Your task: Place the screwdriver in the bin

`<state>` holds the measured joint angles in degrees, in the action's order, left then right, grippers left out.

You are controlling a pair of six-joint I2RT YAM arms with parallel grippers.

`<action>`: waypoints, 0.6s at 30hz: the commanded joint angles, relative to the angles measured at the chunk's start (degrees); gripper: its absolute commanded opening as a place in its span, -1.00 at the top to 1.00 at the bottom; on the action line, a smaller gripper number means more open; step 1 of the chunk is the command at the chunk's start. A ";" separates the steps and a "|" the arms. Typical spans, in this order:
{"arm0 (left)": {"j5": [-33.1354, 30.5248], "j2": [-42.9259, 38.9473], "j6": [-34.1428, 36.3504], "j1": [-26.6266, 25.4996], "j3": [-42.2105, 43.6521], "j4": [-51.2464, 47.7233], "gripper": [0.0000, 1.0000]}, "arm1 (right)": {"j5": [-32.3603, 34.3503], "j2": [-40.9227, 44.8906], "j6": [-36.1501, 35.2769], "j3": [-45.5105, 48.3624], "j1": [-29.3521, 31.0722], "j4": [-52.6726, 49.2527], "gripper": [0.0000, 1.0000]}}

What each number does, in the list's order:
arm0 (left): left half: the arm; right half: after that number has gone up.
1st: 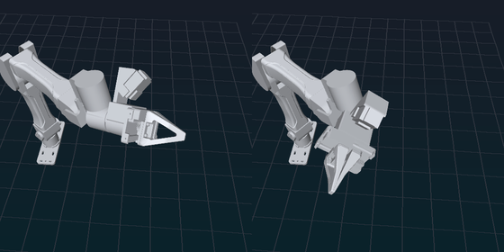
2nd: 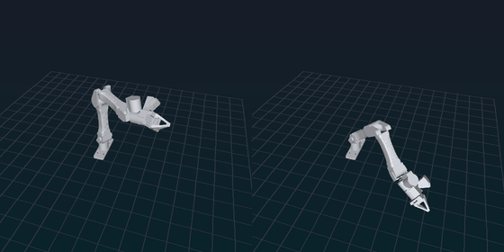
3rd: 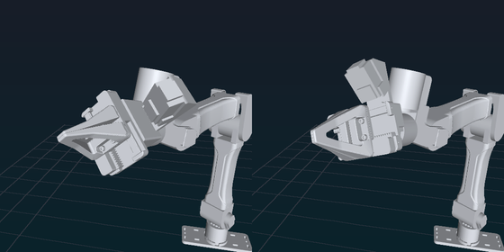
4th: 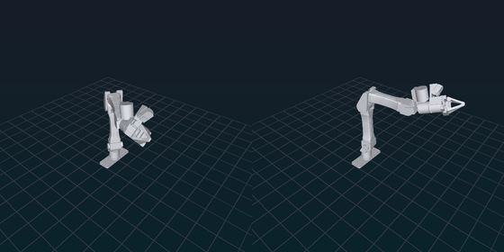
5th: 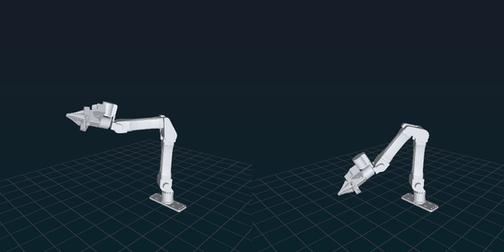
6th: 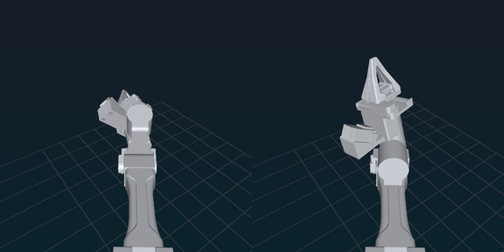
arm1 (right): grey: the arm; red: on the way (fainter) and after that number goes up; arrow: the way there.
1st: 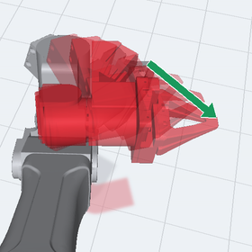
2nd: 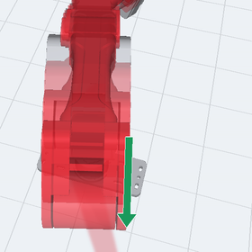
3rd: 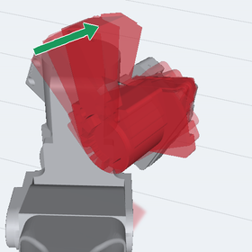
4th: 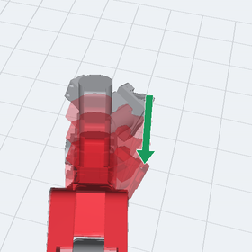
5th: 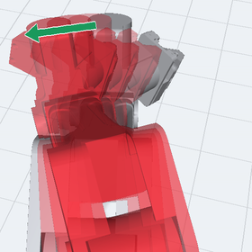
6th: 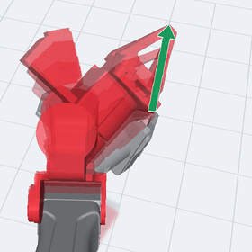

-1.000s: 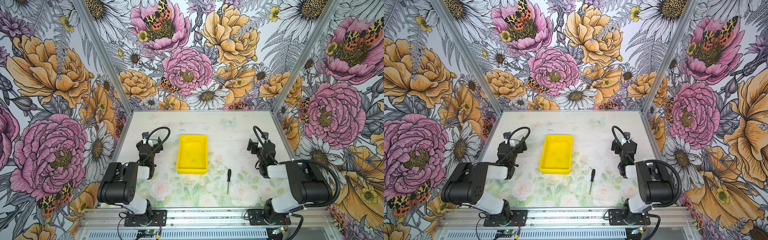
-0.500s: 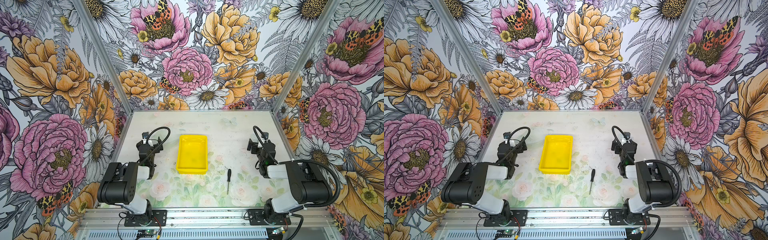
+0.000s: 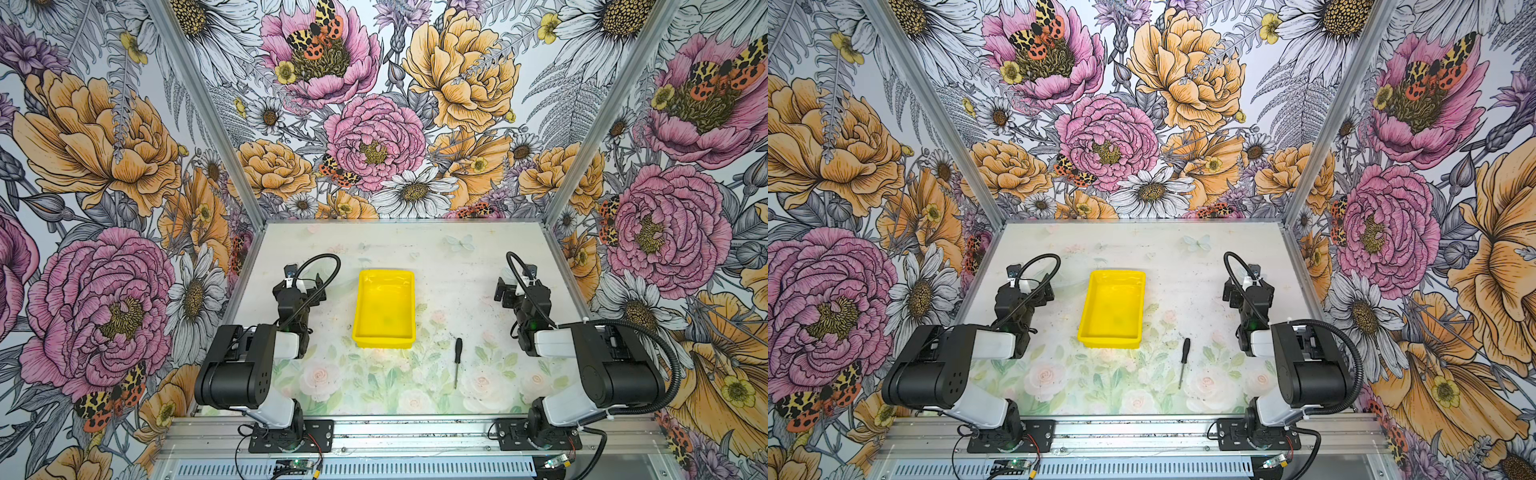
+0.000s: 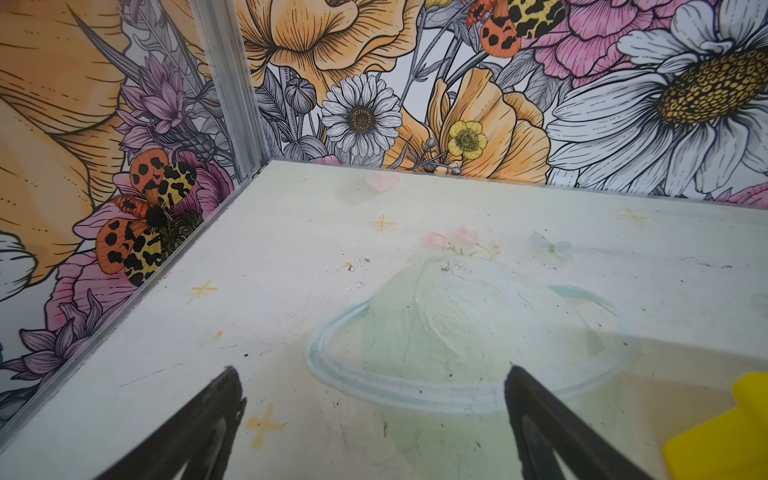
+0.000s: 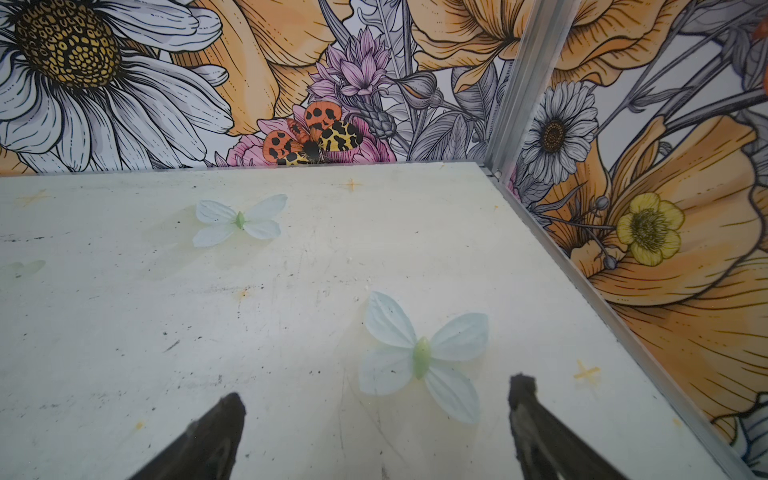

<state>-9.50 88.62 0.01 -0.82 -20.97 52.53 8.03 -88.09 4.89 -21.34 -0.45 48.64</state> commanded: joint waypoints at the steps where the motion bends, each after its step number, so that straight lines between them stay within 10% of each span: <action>1: 1.48 0.10 0.17 0.73 -0.78 0.80 -0.97 | -0.58 0.10 0.21 -1.25 -0.52 0.65 -0.99; 5: -0.06 -5.18 -0.85 0.91 -5.03 -11.99 -0.97 | 3.18 2.73 0.00 -2.30 0.53 -2.68 -0.99; 13: 4.52 -16.73 -3.16 1.10 -13.14 -39.93 -0.97 | 16.12 14.02 12.92 -18.05 5.18 -45.81 -0.99; 18: -4.82 -18.18 -8.23 -6.56 -18.14 -52.47 -0.97 | 7.30 15.22 25.09 -26.83 6.12 -72.37 -0.99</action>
<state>-9.78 70.54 -4.49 -3.57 -37.10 12.67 18.72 -73.17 20.71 -46.11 5.04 -2.15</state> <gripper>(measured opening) 0.986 0.995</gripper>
